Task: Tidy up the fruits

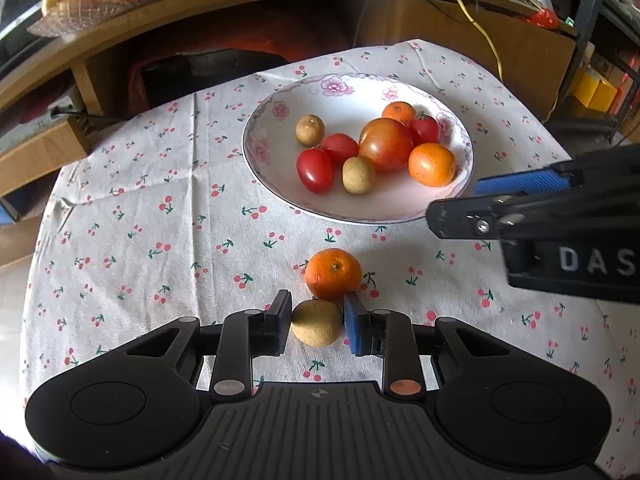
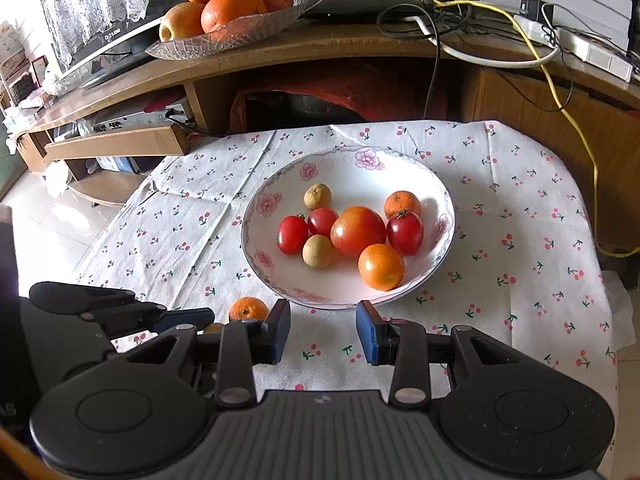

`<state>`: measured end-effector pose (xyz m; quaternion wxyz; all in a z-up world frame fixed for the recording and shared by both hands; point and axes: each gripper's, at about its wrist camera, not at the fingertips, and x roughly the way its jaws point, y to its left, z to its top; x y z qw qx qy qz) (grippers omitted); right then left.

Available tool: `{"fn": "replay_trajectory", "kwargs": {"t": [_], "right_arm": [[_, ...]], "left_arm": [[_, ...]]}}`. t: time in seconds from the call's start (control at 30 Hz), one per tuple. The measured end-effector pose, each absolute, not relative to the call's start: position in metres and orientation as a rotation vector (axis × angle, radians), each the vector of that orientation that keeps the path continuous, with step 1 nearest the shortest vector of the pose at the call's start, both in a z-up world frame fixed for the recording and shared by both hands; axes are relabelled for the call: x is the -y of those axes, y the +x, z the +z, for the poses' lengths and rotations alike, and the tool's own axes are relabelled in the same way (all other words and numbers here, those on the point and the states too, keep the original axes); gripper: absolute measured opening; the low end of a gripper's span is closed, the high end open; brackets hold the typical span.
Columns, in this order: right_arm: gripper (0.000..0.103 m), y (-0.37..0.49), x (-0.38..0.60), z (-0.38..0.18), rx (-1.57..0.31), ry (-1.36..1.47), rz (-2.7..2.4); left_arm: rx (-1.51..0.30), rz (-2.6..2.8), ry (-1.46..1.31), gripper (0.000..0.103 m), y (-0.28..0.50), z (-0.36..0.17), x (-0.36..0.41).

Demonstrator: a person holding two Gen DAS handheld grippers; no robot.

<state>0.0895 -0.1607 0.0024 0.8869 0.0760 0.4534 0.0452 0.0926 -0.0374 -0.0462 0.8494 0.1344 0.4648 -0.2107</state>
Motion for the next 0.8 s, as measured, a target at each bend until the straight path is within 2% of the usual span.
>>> {"fn": "replay_trajectory", "kwargs": {"t": [0.33,0.67,0.73,0.8], "right_arm": [[0.037,0.099,0.146,-0.004,-0.984,0.209,0.149],[0.037,0.120,0.124,-0.030,-1.052,0.215,0.154],[0.042,0.124,0.121,-0.034,-1.051,0.220,0.162],[0.043,0.127,0.117,-0.037,-1.048,0.227,0.179]], "left_arm": [[-0.984,-0.468,0.273,0.035,0.076,-0.033,0.019],[-1.016,-0.457,0.262,0.036,0.074,-0.042,-0.002],[-1.012,-0.461,0.266,0.036,0.074,-0.042,-0.002],[-1.006,-0.464,0.277,0.036,0.073,-0.042,0.000]]}}
